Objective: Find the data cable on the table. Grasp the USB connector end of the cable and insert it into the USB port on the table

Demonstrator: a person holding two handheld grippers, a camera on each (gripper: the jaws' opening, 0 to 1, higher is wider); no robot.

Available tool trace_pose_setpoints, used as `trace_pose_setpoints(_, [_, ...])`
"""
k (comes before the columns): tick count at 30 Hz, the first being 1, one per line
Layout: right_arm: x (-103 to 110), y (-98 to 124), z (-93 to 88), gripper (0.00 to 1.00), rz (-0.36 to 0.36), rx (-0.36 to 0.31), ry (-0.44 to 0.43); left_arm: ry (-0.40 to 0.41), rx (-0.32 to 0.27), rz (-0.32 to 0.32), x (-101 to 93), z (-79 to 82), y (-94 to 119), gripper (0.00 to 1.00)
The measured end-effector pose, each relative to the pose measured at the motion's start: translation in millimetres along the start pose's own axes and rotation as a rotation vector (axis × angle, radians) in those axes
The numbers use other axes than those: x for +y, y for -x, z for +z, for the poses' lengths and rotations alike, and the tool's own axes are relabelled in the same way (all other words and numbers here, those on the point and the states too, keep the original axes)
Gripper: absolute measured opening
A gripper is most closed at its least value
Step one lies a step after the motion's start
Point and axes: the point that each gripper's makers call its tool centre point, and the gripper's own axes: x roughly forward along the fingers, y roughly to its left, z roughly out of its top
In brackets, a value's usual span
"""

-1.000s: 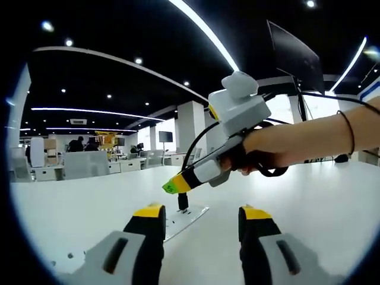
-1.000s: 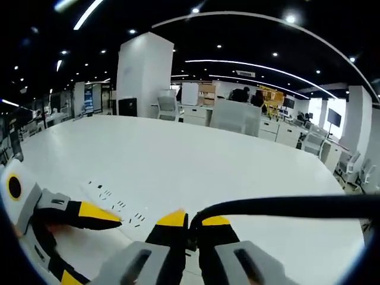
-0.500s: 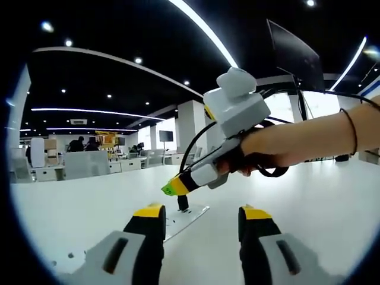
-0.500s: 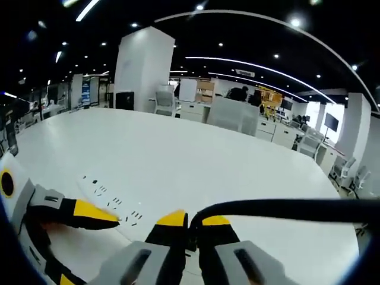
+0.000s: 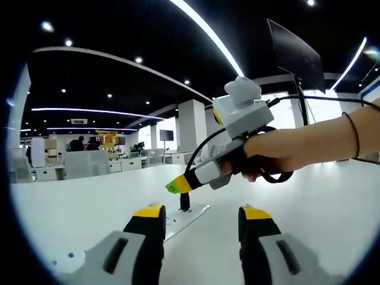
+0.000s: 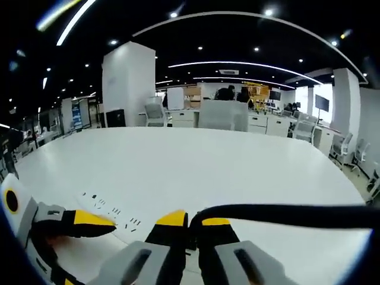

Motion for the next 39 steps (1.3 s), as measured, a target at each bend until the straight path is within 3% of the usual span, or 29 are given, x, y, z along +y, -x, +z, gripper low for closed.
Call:
trace_pose_setpoints(10, [6.7, -4.5, 0.6, 0.07, -0.013, 0.030, 0.093, -0.006, 0.005, 0.001, -0.1, -1.0, 0.0, 0.49])
trace_pose_setpoints(15, [2.9, -2.7, -0.1, 0.07, -0.018, 0.019, 0.040, -0.008, 0.010, -0.001, -0.1, -1.7, 0.3, 0.49])
trace_pose_setpoints(19, [2.8, -1.2, 0.5, 0.07, 0.020, -0.047, -0.082, -0.013, 0.014, -0.001, 0.0, -2.3, 0.2, 0.49])
trace_pose_setpoints(25, [7.4, -1.0, 0.1, 0.07, -0.011, -0.017, 0.007, -0.015, 0.016, 0.003, 0.8, -2.7, 0.1, 0.49])
trace_pose_setpoints(39, [3.4, -2.0, 2.3, 0.07, -0.008, -0.045, -0.038, -0.010, 0.017, 0.013, 3.5, -2.8, 0.8, 0.50])
